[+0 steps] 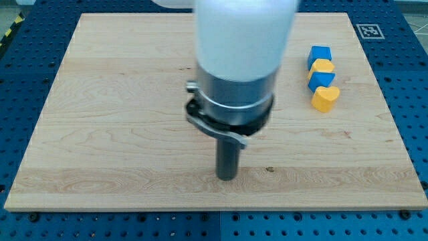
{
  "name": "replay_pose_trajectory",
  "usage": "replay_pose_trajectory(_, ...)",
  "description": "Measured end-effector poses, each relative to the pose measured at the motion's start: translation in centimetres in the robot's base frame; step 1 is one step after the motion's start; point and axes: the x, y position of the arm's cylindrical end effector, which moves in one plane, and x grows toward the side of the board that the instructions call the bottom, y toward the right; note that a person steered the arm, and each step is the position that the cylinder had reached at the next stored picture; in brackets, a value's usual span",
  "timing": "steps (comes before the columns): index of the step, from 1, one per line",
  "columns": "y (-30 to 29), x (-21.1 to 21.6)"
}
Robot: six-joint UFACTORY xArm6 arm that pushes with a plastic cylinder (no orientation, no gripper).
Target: Slide the red circle towards the bottom right
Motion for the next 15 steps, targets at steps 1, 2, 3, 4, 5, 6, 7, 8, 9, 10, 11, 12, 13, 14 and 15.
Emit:
replay_pose_trajectory(1, -1.8, -3.4)
replay_pose_trajectory(2, -2.8, -6.2)
replay_pose_trajectory(3, -4.6, -8.1)
replay_pose_trajectory(4, -5.2, -9.8)
replay_pose_trajectory(5, -3.0, -9.9)
replay_pose_trajectory(6, -0.1, -9.8)
replay_pose_trajectory(7, 1.8, -9.4)
replay_pose_trajectory(8, 2.0, -7.5)
replay_pose_trajectory(9, 4.4, -4.8)
replay_pose_trajectory(10, 9.5, -4.1)
replay_pose_trajectory(11, 13.0, -4.5)
replay_pose_trajectory(12, 13.2, -7.1)
replay_pose_trajectory(13, 16.0, -7.9)
replay_pose_trajectory(14, 18.7, -7.0)
replay_pose_trajectory(15, 17.2, -6.7)
